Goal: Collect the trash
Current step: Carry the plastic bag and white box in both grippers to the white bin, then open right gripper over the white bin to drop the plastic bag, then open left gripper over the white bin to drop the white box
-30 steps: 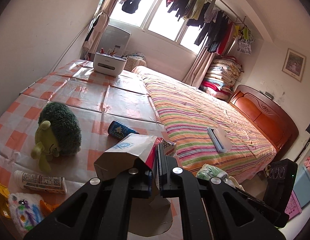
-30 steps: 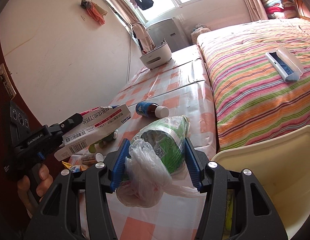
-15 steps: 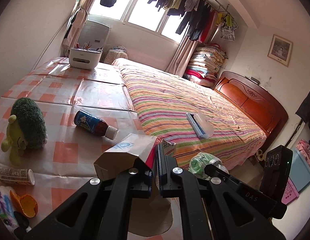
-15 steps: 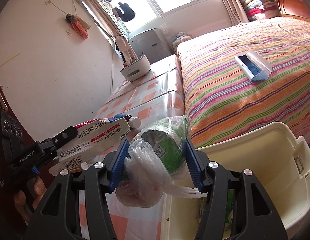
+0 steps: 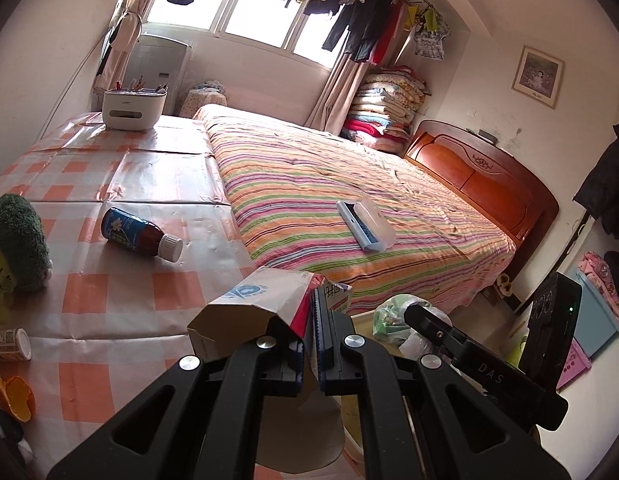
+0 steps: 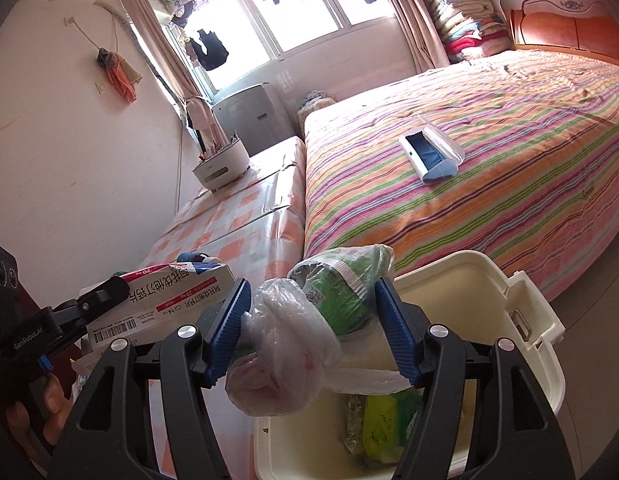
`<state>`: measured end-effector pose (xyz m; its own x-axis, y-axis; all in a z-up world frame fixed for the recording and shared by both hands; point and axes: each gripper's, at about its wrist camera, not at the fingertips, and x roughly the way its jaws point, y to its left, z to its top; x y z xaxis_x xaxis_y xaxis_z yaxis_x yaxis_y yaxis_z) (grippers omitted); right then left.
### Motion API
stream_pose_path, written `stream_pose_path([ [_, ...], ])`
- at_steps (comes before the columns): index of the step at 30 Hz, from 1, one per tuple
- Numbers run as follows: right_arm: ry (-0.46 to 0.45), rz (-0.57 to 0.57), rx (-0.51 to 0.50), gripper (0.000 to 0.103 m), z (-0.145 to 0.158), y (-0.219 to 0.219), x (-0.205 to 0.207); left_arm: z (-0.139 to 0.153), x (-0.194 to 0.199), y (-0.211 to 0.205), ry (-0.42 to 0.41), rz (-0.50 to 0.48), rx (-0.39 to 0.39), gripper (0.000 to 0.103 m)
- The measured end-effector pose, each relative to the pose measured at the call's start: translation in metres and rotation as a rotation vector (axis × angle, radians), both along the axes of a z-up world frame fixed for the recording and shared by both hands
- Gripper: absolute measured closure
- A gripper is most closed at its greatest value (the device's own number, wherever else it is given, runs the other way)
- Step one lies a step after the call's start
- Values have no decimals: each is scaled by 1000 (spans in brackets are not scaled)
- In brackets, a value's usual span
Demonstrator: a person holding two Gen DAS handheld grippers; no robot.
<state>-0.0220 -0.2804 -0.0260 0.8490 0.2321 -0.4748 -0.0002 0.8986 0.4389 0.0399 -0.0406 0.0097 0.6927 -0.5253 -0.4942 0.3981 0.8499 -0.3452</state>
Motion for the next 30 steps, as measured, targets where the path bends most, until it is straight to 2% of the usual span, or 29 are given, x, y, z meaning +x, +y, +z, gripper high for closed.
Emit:
stream_pose_path([
  [17, -120, -177, 88, 31, 14, -41, -28, -9, -12, -57, 24, -121, 45, 99],
  [27, -130, -198, 117, 28, 14, -52, -32, -18, -17, -85, 49, -184, 70, 97],
  [29, -131, -198, 117, 28, 13, -52, -33, -20, -18, -91, 57, -199, 83, 86],
  [30, -131, -197, 119, 28, 13, -52, -33, -20, -19, -92, 61, -204, 81, 61],
])
